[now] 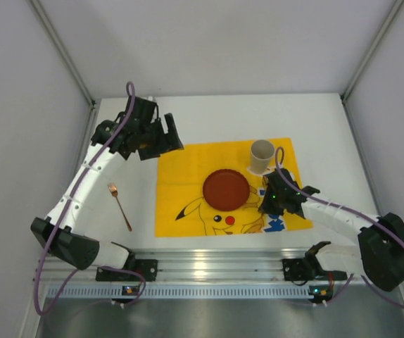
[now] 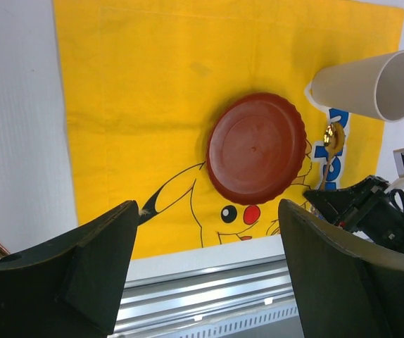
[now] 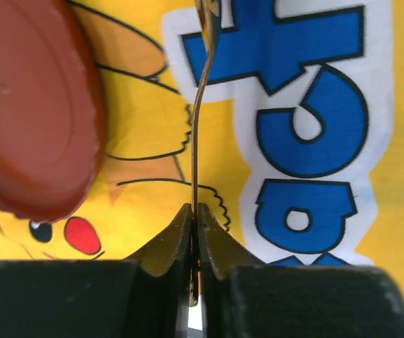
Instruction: Set the dinner table for one person
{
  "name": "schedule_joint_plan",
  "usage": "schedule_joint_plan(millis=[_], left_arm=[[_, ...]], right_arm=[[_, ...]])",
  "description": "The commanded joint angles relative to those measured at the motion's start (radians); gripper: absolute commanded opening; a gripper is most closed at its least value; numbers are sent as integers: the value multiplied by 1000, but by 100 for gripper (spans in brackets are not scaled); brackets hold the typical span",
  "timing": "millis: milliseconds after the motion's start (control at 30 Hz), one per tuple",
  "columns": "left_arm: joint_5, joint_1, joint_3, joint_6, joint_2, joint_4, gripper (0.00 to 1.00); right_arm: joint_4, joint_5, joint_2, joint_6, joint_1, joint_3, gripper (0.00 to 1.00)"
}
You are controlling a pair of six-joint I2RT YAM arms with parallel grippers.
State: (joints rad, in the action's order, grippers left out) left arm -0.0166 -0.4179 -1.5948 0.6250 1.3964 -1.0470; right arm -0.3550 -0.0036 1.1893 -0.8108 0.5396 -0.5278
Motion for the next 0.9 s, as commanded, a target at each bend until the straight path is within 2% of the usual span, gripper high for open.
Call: schedule_joint_plan(millis=[0, 67, 100, 167, 433, 533, 667, 700, 767, 867], left_arm=[[7, 11, -2, -30, -27, -28, 86], [7, 14, -2, -33, -25, -25, 85], [7, 16, -2, -31, -25, -22, 85], [7, 16, 10, -31, -28, -15, 85], [-5, 31, 105, -27, -59, 45, 85], [39, 60, 128, -65, -69, 45, 86], [72, 175, 235, -163, -92, 67, 88], [66, 258, 268, -195, -99, 76, 88], [69, 335, 361, -222, -112, 103, 88], [156, 352, 444, -257, -114, 151, 89]], right_arm=[[-22, 86, 36, -5, -7, -24, 13], [-47, 102, 41, -7, -10, -26, 20], [-55, 108, 35, -7, -10, -26, 28], [-88, 131, 17, -5, -10, -34, 33], [-261, 220, -57, 24, -12, -95, 34], [-357, 246, -95, 35, -12, -138, 37], [-482, 234, -187, 47, -13, -218, 46], [-501, 229, -203, 48, -13, -257, 50], [-553, 214, -223, 59, -13, -300, 55], [-625, 206, -244, 68, -13, -386, 62]])
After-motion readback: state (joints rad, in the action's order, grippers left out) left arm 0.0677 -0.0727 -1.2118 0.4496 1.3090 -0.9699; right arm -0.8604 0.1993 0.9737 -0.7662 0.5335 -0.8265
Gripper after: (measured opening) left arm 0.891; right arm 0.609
